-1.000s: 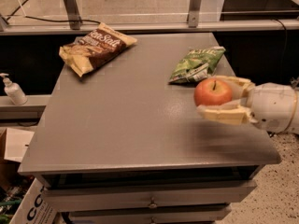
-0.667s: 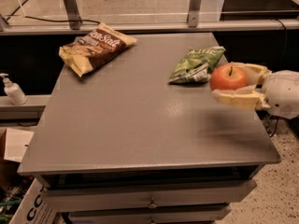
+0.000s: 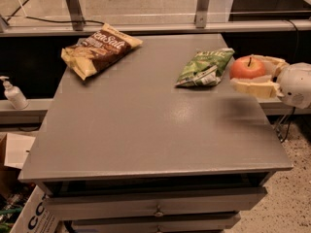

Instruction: Move apple near green jalapeno chip bag

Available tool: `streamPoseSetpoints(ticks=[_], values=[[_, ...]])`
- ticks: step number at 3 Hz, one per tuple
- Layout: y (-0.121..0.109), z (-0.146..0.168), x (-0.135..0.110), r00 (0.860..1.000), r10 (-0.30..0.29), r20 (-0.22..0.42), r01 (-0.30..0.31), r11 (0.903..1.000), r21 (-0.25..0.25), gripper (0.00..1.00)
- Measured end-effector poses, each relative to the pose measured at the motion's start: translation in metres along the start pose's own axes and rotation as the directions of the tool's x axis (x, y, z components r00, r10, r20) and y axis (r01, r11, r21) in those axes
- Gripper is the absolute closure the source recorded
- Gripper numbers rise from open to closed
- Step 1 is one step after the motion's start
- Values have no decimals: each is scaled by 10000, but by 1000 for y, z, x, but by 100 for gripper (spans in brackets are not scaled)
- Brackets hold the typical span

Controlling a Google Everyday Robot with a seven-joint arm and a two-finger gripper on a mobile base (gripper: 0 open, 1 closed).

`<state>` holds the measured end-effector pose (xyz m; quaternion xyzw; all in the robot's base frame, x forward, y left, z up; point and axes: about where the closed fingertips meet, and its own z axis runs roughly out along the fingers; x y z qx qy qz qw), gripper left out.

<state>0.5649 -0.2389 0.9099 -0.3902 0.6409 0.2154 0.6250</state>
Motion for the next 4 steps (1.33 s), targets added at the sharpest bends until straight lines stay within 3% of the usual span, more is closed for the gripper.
streamPoseSetpoints(ticks=[2,4], values=[[-36,29,31,9988,200,-453,-185,9992,344,100],[-48,48,60,9965,521,-646,-492,9977,460,100]])
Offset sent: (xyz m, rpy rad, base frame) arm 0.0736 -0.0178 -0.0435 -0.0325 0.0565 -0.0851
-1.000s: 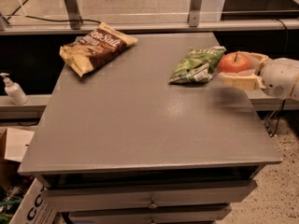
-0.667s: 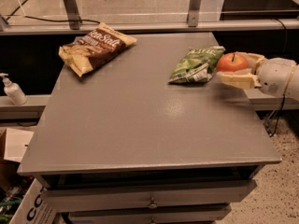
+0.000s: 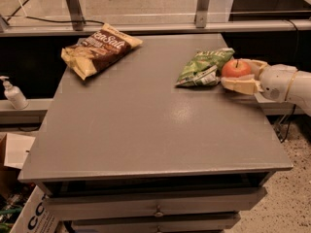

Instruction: Move apple near green jalapeno chip bag

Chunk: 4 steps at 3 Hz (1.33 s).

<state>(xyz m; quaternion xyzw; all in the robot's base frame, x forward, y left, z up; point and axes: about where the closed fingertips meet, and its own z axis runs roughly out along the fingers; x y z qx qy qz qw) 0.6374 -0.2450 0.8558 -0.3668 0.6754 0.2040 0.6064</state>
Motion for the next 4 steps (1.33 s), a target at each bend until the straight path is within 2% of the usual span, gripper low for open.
streamPoseSetpoints(ticks=[1,2,4], values=[[0,9,10,9998,187,53,-186,9998,-99,100],[1,15,14,9993,356,75,-355,9992,-175,82],[3,15,8,9994,345,102,-343,9993,-156,36]])
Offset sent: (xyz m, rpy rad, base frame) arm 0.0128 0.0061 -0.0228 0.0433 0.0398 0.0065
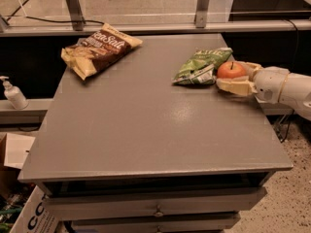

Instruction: Move apple near green jalapeno chip bag

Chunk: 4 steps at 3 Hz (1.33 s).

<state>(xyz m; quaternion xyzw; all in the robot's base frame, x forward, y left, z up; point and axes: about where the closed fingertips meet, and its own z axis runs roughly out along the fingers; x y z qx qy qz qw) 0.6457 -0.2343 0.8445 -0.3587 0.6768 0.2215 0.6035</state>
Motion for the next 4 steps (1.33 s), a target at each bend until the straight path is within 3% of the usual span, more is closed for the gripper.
streamPoseSetpoints(ticks=[1,2,4], values=[[2,-3,-2,10000,-24,28,24,10000,20,12],[4,-7,-1,10000,-11,49,11,10000,63,0],[6,-18,1,9999,54,94,-56,9997,227,0]])
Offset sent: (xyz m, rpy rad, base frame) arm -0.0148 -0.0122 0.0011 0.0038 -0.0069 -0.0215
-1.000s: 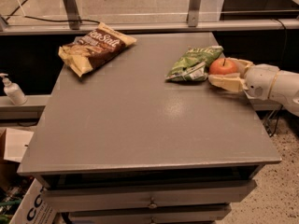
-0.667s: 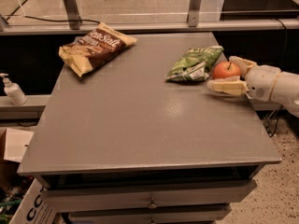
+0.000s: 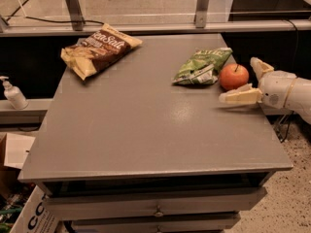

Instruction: Move apple near green jalapeno chip bag

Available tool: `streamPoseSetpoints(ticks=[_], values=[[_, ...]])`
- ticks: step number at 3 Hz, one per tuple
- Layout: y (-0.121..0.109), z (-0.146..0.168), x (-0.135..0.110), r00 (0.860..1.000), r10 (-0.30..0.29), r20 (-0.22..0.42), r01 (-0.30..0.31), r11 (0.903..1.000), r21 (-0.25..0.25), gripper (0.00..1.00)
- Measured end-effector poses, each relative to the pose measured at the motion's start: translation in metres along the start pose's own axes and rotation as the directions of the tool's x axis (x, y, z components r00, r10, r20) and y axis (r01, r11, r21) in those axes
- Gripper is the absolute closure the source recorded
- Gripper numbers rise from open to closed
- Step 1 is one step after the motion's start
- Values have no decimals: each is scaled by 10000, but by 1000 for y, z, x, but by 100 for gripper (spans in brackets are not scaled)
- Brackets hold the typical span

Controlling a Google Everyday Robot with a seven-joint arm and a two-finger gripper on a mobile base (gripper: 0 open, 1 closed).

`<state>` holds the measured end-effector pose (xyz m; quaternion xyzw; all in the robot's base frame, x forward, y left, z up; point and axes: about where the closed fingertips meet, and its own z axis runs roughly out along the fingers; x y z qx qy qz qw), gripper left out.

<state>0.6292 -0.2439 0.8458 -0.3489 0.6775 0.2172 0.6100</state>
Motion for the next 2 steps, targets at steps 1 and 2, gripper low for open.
streamPoseSetpoints(ticks=[1,2], values=[[-5,-71,-28,9992,-274,302,267,9994,228,0],[-4,-75,-28,9991,-276,315,269,9994,222,0]])
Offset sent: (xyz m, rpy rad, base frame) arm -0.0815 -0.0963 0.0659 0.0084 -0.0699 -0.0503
